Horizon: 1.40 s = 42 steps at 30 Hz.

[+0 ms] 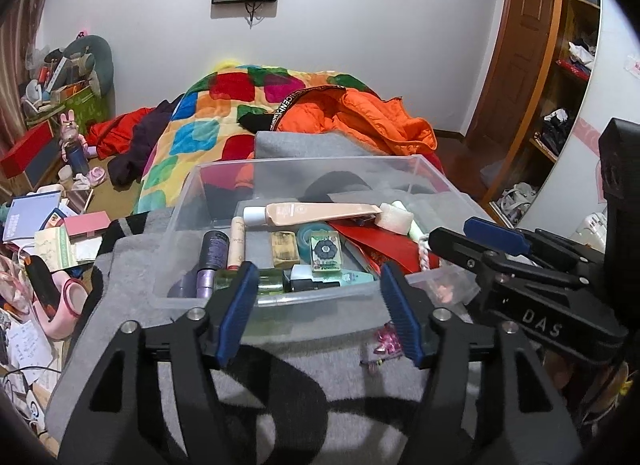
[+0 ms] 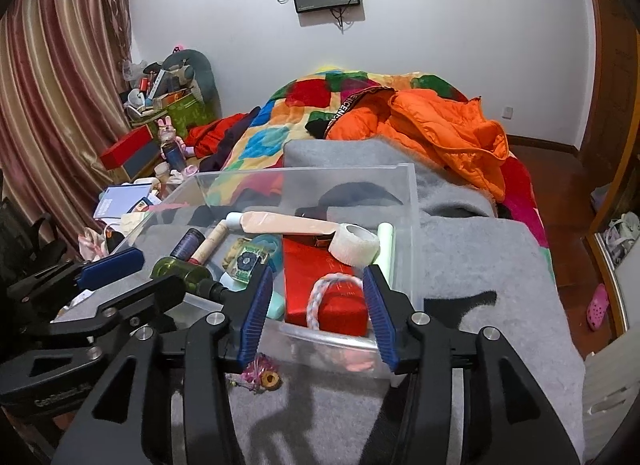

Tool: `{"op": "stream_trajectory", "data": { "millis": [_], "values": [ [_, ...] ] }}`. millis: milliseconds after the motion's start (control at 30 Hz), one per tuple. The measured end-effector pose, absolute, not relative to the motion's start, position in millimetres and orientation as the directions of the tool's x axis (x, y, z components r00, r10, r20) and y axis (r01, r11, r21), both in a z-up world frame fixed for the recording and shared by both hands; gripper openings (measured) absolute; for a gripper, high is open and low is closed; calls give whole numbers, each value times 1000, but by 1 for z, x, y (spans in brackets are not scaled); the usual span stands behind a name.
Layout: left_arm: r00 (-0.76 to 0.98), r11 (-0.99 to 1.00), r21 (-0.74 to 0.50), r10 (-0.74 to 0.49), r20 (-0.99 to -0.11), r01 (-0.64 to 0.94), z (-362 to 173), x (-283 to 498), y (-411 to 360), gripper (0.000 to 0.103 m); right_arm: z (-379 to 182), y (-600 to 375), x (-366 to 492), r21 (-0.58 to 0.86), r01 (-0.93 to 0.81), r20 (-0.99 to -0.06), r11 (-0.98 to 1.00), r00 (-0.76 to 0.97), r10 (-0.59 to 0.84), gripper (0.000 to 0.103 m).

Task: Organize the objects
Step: 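Open the left tool to drop the gold case while the right tool releases the bracelet inside, then move the left tool to the pink clip while the right tool moves to the brown bead, then grasp the pink clip with the left tool while the right tool grasps the small brown bead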

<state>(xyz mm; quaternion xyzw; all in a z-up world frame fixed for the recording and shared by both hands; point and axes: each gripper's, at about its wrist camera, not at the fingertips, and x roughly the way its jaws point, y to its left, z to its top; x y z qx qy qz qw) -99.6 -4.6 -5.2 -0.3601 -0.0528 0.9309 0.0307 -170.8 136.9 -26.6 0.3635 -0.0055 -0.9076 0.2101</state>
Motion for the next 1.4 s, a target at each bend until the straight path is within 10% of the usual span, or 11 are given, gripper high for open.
{"op": "stream_trajectory", "data": {
  "millis": [767,1133,1400],
  "values": [
    [-555,-978,-100,185,-811,-181,-71,-100,36,71,-47,156,-125,170,418,-704,-893,-582,-407,44],
    [-550,-976,-145,213,-808,-164,-75,-105,28,12,-64,144,-128,170,462,-742,-871,-521,-422,44],
    [-563,-971,-210,239,-791,-117,-74,-81,-4,4,-79,108,-134,115,533,-785,-838,-469,-406,35]
  ]
}}
